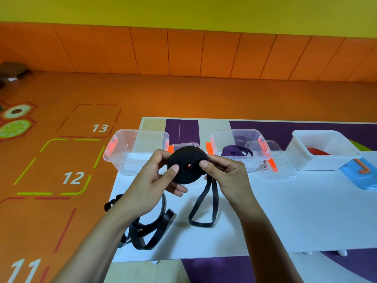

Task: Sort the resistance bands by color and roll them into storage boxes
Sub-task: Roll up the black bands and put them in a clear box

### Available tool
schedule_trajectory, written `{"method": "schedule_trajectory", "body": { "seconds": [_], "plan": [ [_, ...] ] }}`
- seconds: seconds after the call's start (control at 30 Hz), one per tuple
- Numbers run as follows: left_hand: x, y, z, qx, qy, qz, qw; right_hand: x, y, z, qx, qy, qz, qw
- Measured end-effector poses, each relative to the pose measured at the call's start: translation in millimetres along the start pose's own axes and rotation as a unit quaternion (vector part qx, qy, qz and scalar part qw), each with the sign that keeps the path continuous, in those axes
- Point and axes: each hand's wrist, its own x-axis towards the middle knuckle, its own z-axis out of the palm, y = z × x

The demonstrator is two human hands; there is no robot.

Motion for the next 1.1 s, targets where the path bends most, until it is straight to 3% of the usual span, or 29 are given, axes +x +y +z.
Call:
{"method": "schedule_trajectory", "body": {
  "seconds": [0.1,0.17,0.23,0.4,0.63,0.9,0.97,1.1],
  "plan": [
    [2,7,-9,0.102,-0.017,-0.027,0.994,-1,0,-6,-0.043,-0.039,-0.008,0.998],
    [4,14,-20,0.241,-0.015,0.0,0.97,-1,-2,-6,-0.054,-0.074,-0.006,0.996],
    [7,21,-26,0.298,-0.017,0.034,0.954,0,-6,-2,-0.056,-0.101,-0.006,0.993],
    [7,20,-24,0.283,-0.049,0.032,0.957,1,-6,3,-0.065,-0.089,-0.019,0.994],
    [5,3,-15,0.095,-0.018,0.037,0.995,3,8,-2,-0.063,-0.057,-0.014,0.996],
    [7,-7,3,-0.06,-0.006,-0.032,0.998,5,13,-3,0.031,0.003,0.024,0.999],
    [6,-6,-1,-0.037,-0.024,-0.059,0.997,5,13,-5,0.018,0.012,0.024,0.999],
    [8,4,-20,0.183,-0.025,-0.032,0.982,4,9,-11,-0.037,-0.027,0.022,0.999]
  ]
}}
